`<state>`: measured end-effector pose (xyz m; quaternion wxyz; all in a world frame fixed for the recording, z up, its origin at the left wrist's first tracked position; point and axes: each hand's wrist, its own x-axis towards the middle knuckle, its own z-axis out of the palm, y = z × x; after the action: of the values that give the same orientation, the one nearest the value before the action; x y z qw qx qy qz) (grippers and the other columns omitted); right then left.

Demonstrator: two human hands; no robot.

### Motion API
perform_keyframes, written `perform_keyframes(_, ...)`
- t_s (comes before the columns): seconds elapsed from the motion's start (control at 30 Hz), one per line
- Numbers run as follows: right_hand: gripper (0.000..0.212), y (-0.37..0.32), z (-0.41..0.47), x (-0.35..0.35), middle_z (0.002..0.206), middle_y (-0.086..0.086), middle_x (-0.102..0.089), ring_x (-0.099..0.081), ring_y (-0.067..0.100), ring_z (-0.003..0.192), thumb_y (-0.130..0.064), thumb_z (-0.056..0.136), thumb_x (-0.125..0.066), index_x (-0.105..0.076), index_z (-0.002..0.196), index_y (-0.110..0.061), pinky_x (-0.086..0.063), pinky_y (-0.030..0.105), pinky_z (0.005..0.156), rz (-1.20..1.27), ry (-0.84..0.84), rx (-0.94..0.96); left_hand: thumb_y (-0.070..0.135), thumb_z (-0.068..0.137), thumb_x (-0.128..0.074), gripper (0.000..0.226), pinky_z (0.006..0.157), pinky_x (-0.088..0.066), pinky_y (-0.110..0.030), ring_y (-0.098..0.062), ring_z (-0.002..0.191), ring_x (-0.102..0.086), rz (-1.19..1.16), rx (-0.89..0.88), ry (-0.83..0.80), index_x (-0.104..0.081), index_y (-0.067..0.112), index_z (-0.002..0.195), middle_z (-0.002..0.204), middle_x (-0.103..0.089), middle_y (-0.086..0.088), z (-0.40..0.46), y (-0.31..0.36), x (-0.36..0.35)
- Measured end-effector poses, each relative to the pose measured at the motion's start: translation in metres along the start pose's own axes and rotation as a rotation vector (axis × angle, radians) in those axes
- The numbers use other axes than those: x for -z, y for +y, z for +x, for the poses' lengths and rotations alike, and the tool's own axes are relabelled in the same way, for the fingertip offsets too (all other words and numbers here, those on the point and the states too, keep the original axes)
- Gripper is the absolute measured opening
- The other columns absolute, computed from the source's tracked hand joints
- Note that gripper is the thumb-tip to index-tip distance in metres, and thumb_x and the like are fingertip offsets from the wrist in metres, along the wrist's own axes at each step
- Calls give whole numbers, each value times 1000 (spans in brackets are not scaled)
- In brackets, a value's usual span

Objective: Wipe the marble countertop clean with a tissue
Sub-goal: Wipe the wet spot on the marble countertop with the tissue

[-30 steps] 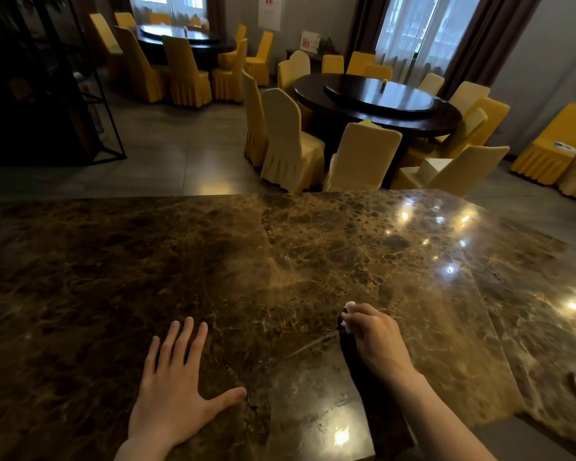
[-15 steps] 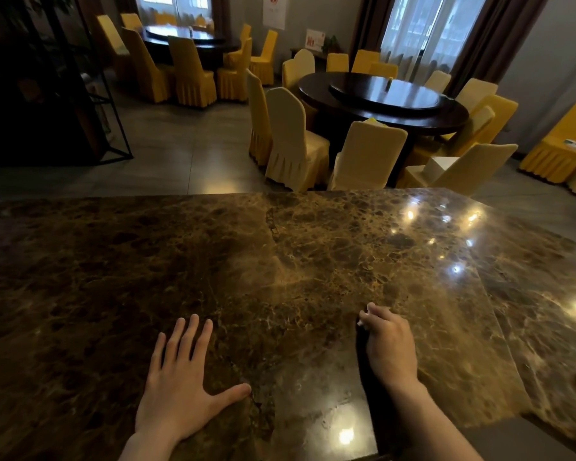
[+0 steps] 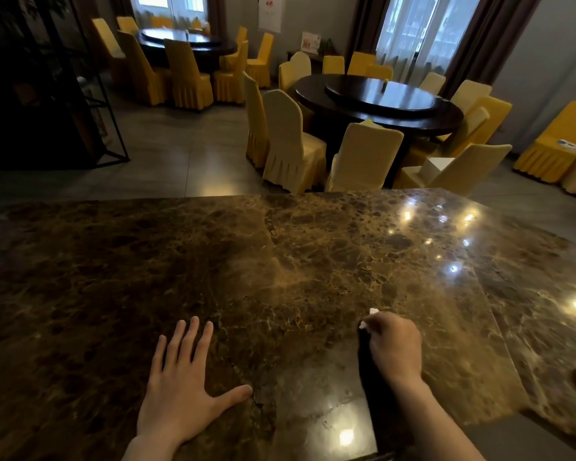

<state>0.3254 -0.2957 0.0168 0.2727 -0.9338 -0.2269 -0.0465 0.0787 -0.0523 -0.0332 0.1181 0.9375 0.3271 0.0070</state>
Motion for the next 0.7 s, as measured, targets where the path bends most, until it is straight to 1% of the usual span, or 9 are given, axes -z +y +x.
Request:
perform_keyframes(0.1,21,-27,-19,-23,71,-11,-70,-50,-11,67,-4,84,-75,-75,75,-23,-45,20,69,33,25,40,114,54,-12,136,125,20,-46,-14,149,35,-1,3,-10,21,31,156,167,26,6,1,1,0)
perform_keyframes(0.27,13,-72,-67,-54,76,-18,-67,-56,-3,78,-17,85,-72,-71,78,-29,-41,12,74,113,-223,381,114,54,-11,135,127,16,-48,-15,150,34,15,-1,-24,25,31,155,167,27,5,2,-1,-1)
perform_keyframes(0.33,15,-42,-44,-32,70,-22,-64,-56,-12,72,-18,86,-71,-72,75,-28,-39,4,72,133,-158,322,114,53,-11,134,128,15,-49,-14,150,34,12,-2,-8,25,33,154,167,28,6,1,0,-1)
perform_keyframes(0.37,16,-23,-29,-18,70,-20,-68,-59,-12,71,-14,85,-73,-74,74,-25,-45,8,72,104,-97,244,114,53,-11,134,128,14,-49,-14,150,34,8,-1,-4,25,33,154,167,28,6,1,0,-1)
perform_keyframes(0.43,17,15,3,7,82,-3,-79,-74,14,80,-4,79,-77,-79,77,-21,-58,32,75,24,-28,41,114,53,-12,135,128,15,-49,-14,150,35,4,2,-8,25,33,154,167,28,6,2,0,-1)
perform_keyframes(0.47,20,30,14,14,87,5,-80,-75,27,84,0,77,-76,-81,78,-19,-59,37,75,-16,-14,-58,114,53,-12,135,128,16,-49,-14,149,35,9,3,-11,25,33,154,166,28,6,1,-1,-2)
perform_keyframes(0.53,24,38,23,13,89,9,-80,-73,34,83,5,76,-73,-81,80,-17,-56,37,74,-76,26,-178,114,53,-12,135,127,17,-48,-15,149,36,24,8,-14,26,33,154,166,29,6,1,0,-3)
perform_keyframes(0.63,21,-2,5,-13,88,6,-79,-71,28,79,3,81,-71,-80,81,-15,-54,34,75,-10,58,-149,114,53,-14,136,127,15,-49,-16,151,31,19,4,-9,21,32,155,168,24,5,-1,3,-5)
perform_keyframes(0.7,18,-45,-18,-40,82,-2,-76,-66,16,76,-6,87,-69,-76,80,-20,-52,30,73,91,-15,64,114,54,-15,135,127,13,-49,-16,152,30,16,3,-8,20,31,156,168,23,5,1,2,-4)
